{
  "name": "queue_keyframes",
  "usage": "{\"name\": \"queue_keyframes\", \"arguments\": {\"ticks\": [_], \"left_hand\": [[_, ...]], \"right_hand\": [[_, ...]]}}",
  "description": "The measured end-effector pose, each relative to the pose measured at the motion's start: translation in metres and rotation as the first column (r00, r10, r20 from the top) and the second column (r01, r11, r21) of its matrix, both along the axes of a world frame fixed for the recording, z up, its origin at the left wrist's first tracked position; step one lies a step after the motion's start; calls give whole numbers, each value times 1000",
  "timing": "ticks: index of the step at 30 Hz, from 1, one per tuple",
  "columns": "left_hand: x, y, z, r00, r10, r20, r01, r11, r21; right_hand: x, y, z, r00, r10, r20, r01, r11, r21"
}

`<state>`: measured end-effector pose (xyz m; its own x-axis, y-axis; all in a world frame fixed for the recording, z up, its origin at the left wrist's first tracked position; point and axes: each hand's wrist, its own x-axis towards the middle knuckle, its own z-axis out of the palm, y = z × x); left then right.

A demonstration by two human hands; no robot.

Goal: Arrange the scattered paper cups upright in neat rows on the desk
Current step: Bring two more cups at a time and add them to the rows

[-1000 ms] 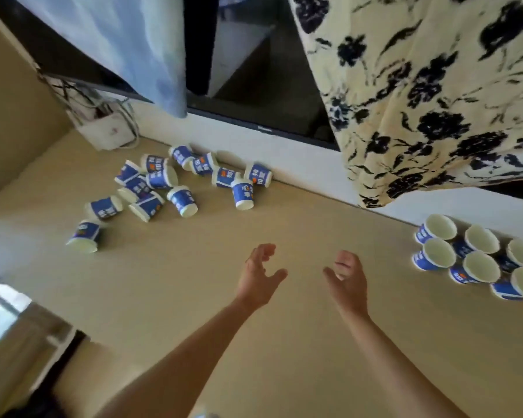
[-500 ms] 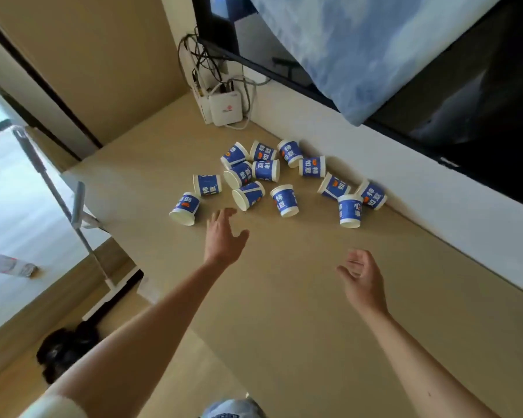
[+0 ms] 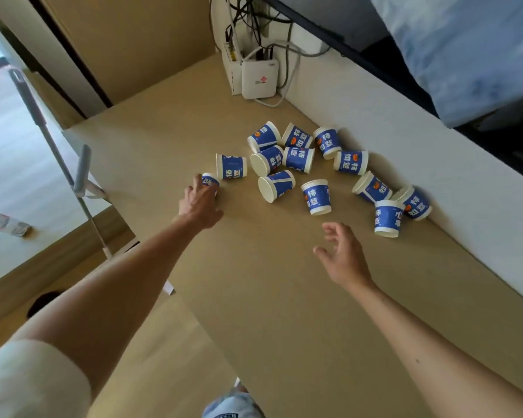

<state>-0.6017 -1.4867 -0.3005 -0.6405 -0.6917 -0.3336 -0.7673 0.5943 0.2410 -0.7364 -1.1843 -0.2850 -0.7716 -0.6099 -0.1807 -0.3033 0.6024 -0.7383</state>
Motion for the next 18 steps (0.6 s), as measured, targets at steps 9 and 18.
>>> {"name": "queue_keyframes", "arguments": {"ticks": [9, 18], "left_hand": [[18, 16, 0, 956, -257, 139, 253, 967, 40], [33, 33, -16, 936, -347, 68, 352, 930, -102]], "right_hand": [[-37, -91, 4, 901, 376, -218, -302, 902, 307], [-51, -151, -10, 730, 640, -241, -444, 711, 545]]}}
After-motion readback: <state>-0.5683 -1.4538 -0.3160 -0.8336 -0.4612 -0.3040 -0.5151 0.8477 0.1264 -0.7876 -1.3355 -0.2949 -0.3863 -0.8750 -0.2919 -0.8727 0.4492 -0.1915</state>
